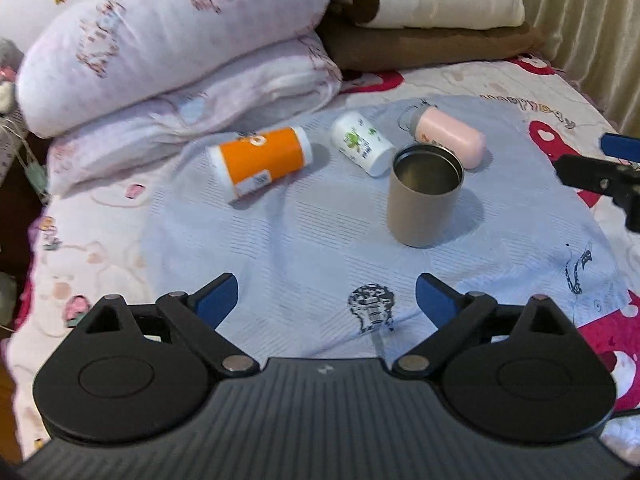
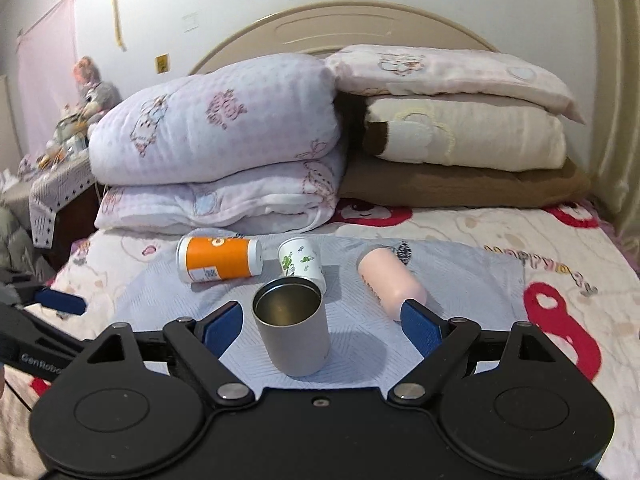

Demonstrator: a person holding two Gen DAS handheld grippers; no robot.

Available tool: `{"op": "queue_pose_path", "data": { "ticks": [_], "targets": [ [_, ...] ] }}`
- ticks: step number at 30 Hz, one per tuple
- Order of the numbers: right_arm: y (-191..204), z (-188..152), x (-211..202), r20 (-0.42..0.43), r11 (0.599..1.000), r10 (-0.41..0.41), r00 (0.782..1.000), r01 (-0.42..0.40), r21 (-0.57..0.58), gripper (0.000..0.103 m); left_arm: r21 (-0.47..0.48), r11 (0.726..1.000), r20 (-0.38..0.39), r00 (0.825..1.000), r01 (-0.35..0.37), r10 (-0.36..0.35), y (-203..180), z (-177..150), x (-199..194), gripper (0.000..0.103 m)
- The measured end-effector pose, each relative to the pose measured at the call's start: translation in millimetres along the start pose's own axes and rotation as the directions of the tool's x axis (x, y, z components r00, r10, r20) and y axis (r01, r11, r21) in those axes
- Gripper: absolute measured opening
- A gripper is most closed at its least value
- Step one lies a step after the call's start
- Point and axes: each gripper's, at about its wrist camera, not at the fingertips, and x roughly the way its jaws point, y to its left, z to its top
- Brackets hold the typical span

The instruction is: Flip cup upright

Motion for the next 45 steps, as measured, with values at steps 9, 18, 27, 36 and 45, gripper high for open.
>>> {"op": "queue_pose_path", "data": {
  "ticks": [9,18,27,36,45],
  "targets": [
    [4,15,-44,-0.032,0.995,-0.095,0.995,0.096,0.016,0.095,-0.098,0.993,-0.025,0.998,-0.059,0.056,16,-1,-40,0.098],
    [20,14,-76,-0.074,0.979,-0.204,0.976,0.204,0.001,0.095,-0.133,0.985,-0.039,0.993,-0.112,0.107,22,-8,-63,0.098],
    [30,9,-97,-0.101,0.975,-0.216,0.971,0.220,0.029,0.095,-0.157,0.983,-0.027,0.996,-0.092,0.089,18,-14,-77,0.098],
    [28,8,-103,-0.112,0.956,-0.285,0.952,0.291,0.039,0.095,-0.177,0.981,-0.024,0.997,-0.077,0.073,17,-20,-82,0.098],
    [19,7,-105,-0.142,0.954,-0.285,0.948,0.295,0.052,0.095,-0.190,0.978,-0.037,0.996,-0.083,0.077,22,-18,-73,0.098]
  ]
}}
